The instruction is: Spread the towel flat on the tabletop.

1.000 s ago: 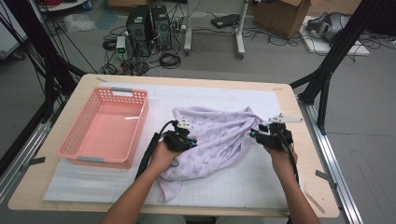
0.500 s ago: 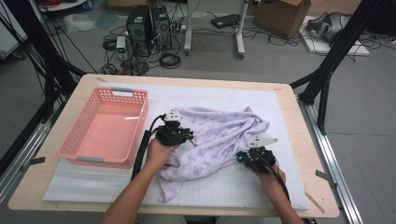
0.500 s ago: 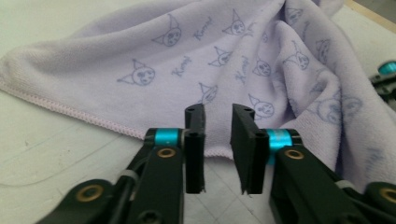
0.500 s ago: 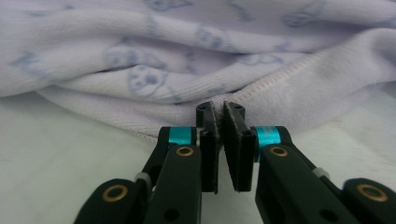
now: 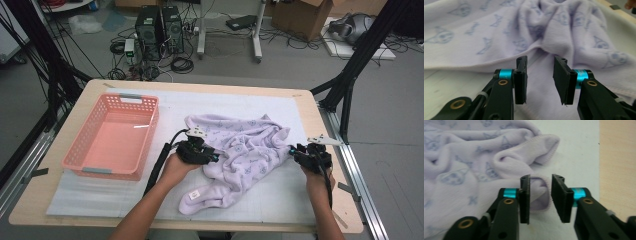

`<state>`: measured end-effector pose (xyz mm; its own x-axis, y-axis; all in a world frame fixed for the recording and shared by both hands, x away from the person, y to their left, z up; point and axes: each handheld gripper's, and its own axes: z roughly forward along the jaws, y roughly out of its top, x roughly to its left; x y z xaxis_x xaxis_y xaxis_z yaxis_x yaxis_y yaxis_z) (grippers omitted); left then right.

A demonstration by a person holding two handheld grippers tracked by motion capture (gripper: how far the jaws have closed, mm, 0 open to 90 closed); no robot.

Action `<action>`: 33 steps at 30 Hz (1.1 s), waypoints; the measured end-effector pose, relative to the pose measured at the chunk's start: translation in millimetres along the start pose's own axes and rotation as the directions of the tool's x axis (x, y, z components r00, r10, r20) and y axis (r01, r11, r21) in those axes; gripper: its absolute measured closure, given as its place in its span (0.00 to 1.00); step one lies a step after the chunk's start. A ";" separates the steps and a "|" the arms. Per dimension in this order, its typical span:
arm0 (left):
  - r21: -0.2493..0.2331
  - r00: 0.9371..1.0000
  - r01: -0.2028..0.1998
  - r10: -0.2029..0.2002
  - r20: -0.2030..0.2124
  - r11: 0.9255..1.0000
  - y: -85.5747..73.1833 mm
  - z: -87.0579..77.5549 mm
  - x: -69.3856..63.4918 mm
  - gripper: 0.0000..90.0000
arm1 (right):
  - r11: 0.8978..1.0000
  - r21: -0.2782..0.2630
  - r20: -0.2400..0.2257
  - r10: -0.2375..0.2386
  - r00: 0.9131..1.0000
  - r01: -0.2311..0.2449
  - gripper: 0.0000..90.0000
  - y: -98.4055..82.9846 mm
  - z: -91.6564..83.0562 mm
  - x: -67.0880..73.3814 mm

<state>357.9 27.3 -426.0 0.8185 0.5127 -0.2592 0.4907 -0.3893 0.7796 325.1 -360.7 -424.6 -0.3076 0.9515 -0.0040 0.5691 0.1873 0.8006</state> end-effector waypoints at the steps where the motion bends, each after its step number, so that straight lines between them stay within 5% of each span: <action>1: -0.001 1.000 -0.006 0.006 0.013 1.000 0.9 2.2 -2.8 0.69 | 1.000 -0.008 -0.010 -0.008 1.000 0.008 0.73 -1.6 -3.3 1.9; 4: 0.031 0.997 -0.042 0.040 0.064 0.999 3.8 14.2 -16.4 0.63 | 1.000 -0.023 -0.041 -0.003 0.999 0.003 0.71 -6.3 -8.7 3.5; 8: 0.071 0.995 -0.058 0.052 0.083 0.996 5.5 33.0 -31.1 0.57 | 1.000 -0.021 -0.054 0.002 0.999 -0.003 0.70 -8.5 -10.1 4.5; 10: 0.075 0.994 -0.087 0.082 0.066 0.993 5.8 38.9 -36.4 0.68 | 1.000 -0.031 -0.060 0.004 0.998 -0.006 0.70 -8.0 -11.1 4.5; 12: 0.079 0.993 -0.118 0.115 0.040 0.990 6.1 40.4 -38.7 0.92 | 0.999 -0.034 -0.065 0.007 0.998 -0.010 0.70 -7.4 -12.5 5.6; 14: 0.040 0.994 -0.109 0.108 0.023 0.993 8.3 35.7 -35.8 0.96 | 0.999 -0.035 -0.073 0.005 0.997 -0.007 0.70 -7.5 -12.8 6.1; 16: -0.035 0.998 -0.055 0.054 -0.007 0.998 12.5 21.9 -24.8 0.96 | 0.999 -0.034 -0.077 0.004 0.997 -0.006 0.70 -8.3 -12.4 6.7; 19: -0.127 0.994 0.008 -0.022 -0.106 0.992 16.2 -3.5 -1.8 0.96 | 0.999 -0.032 -0.079 0.001 0.997 -0.003 0.70 -8.3 -11.9 7.2; 21: -0.137 0.978 0.028 -0.056 -0.202 0.990 14.3 -16.2 14.7 0.97 | 0.999 -0.035 -0.086 0.004 0.996 -0.007 0.70 -7.9 -11.8 8.4; 23: -0.149 0.952 0.060 -0.101 -0.288 0.987 10.5 -25.6 30.7 0.97 | 0.999 -0.034 -0.095 -0.003 0.996 -0.001 0.70 -7.4 -11.6 10.4; 25: -0.173 0.917 0.092 -0.151 -0.369 0.981 6.1 -32.4 45.7 0.97 | 0.999 -0.033 -0.105 -0.005 0.994 0.002 0.71 -6.9 -11.8 12.9; 27: -0.184 0.874 0.117 -0.189 -0.447 0.976 1.0 -37.6 59.6 0.97 | 0.999 -0.035 -0.114 -0.007 0.993 0.003 0.71 -6.7 -12.3 15.1; 29: -0.193 0.846 0.156 -0.232 -0.481 0.969 -5.0 -41.1 70.7 0.97 | 0.999 -0.036 -0.119 -0.012 0.993 0.008 0.71 -6.8 -12.9 16.5; 31: -0.195 0.850 0.167 -0.241 -0.469 0.966 -9.8 -42.9 73.9 0.96 | 0.999 -0.038 -0.131 -0.010 0.991 0.005 0.71 -7.1 -13.5 18.1; 33: -0.200 0.869 0.176 -0.248 -0.428 0.964 -13.5 -44.1 71.3 0.84 | 0.999 -0.037 -0.143 -0.017 0.990 0.011 0.71 -7.3 -13.6 20.5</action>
<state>396.5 102.9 -429.8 0.4623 0.8694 -0.1745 0.5577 -0.1321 0.8195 304.3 -345.9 -422.4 -0.4228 0.9036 0.0684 0.5368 0.1889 0.8223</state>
